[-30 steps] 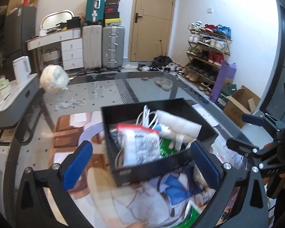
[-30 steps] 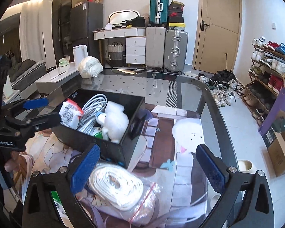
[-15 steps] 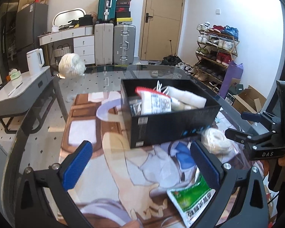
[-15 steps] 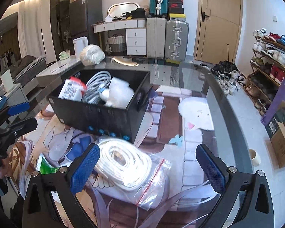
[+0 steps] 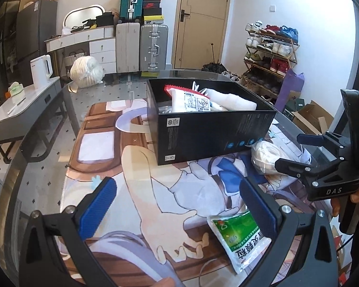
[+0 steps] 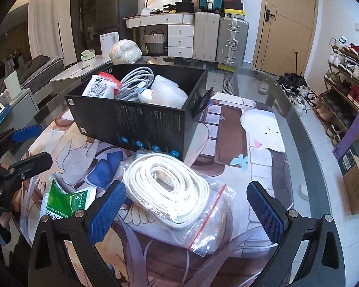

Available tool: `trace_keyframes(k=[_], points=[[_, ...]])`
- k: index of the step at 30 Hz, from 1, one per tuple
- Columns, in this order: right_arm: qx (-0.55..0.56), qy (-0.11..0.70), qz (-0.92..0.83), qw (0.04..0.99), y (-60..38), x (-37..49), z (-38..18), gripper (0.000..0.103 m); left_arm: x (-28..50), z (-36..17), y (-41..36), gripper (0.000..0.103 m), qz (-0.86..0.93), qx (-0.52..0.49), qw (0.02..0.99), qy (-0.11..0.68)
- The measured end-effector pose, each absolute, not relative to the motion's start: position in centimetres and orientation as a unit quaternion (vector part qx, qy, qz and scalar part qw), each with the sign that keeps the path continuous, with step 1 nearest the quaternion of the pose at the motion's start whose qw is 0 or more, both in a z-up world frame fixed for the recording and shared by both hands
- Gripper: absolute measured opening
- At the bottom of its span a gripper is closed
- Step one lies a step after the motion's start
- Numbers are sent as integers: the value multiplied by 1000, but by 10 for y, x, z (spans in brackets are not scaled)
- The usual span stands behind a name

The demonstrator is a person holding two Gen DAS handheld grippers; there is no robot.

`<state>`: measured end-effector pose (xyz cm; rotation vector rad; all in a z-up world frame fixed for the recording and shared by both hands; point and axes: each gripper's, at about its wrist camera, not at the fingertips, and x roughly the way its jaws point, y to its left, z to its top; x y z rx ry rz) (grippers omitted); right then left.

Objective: Organize soft objects
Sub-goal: 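Move both tools toward the green medicine packet and the bag of white rope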

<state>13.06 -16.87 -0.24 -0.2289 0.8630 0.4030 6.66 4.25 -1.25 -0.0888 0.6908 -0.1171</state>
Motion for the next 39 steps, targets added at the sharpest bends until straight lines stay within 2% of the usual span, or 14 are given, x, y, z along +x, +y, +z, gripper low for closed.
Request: trace_keyframes(k=[8,13,30,35,39], points=[[-103,436,199,872,-180,132,-8,103,67,-14,40,103,-75,-46,925,369],[-147,436,208,863,-168,133,-11,103,67,-26,36,103,-102,-54,913,391],[-188,463,241,832,-168,142,-19,103,54,-28,-2,103,-220,19,886,407],[-192,468,238,829,-172,145,-22,103,57,-32,-8,103,-204,55,885,416],[-183,473,232,830,-173,153,-23,103,64,-33,-5,103,-192,42,885,422]])
